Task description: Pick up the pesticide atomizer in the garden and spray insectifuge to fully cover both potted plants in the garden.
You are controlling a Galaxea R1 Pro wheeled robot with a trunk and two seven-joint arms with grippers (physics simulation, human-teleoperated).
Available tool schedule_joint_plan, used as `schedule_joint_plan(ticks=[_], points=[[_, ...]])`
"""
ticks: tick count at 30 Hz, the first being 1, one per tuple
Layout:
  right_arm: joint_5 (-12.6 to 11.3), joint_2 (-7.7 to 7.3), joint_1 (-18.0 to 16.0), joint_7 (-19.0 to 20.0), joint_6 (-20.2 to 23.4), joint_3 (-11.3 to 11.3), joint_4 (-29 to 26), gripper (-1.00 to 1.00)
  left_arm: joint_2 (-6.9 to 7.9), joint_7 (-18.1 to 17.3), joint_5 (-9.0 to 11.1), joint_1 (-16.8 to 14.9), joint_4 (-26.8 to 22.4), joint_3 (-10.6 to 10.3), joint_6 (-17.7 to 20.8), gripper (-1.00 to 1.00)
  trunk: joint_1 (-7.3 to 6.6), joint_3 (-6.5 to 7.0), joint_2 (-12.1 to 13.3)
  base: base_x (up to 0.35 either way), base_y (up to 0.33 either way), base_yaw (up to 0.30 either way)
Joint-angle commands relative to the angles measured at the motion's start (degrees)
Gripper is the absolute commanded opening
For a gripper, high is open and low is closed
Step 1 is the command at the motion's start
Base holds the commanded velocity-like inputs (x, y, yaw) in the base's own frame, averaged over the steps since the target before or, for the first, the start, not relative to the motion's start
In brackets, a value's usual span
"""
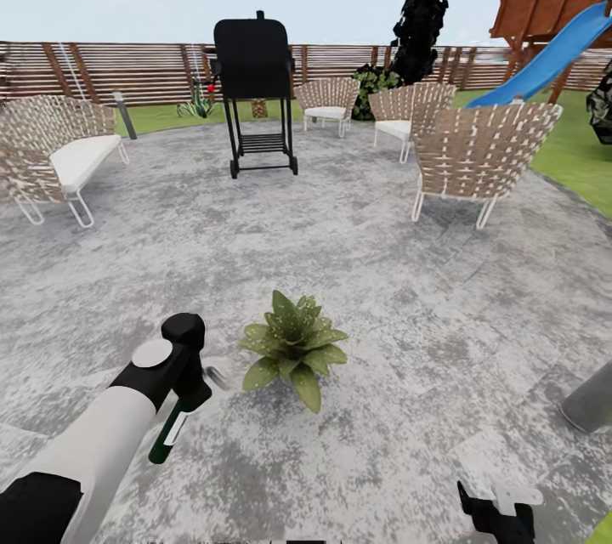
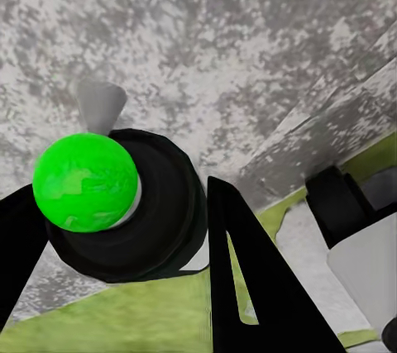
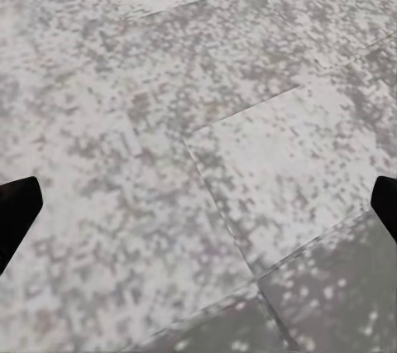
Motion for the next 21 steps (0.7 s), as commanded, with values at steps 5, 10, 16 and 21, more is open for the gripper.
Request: schedule_joint_plan(ticks=[5, 10, 16, 21], points=[[0.22, -0.06, -0.03, 0.32, -0.19, -0.47, -0.03, 1.00, 0.07, -0.57, -0.35, -0.04, -0.05, -0.15, 0.58, -1.00, -0.01, -0.05, -0.02, 0.084, -0.135, 0.093], [0.22, -0.06, -0.03, 0.32, -0.19, -0.47, 0.03, 1.00, -0.12, -0.57, -0.34, -0.04, -0.36, -0.15, 0.65, -1.00, -0.01, -0.05, -0.02, 0.058, -0.254, 0.003], [0.22, -0.06, -0.03, 0.32, -0.19, -0.47, -0.03, 1.00, -0.20, -0.57, -0.34, -0.04, -0.41, 0.04, 0.67, -1.00, -0.01, -0.05, -0.02, -0.190, -0.213, 0.000], [0.22, -0.06, -0.03, 0.32, -0.19, -0.47, 0.02, 1.00, -0.89, -0.57, -0.34, -0.24, -0.68, -0.20, 0.67, -1.00, -0.01, -0.05, -0.02, -0.244, -0.196, 0.000]])
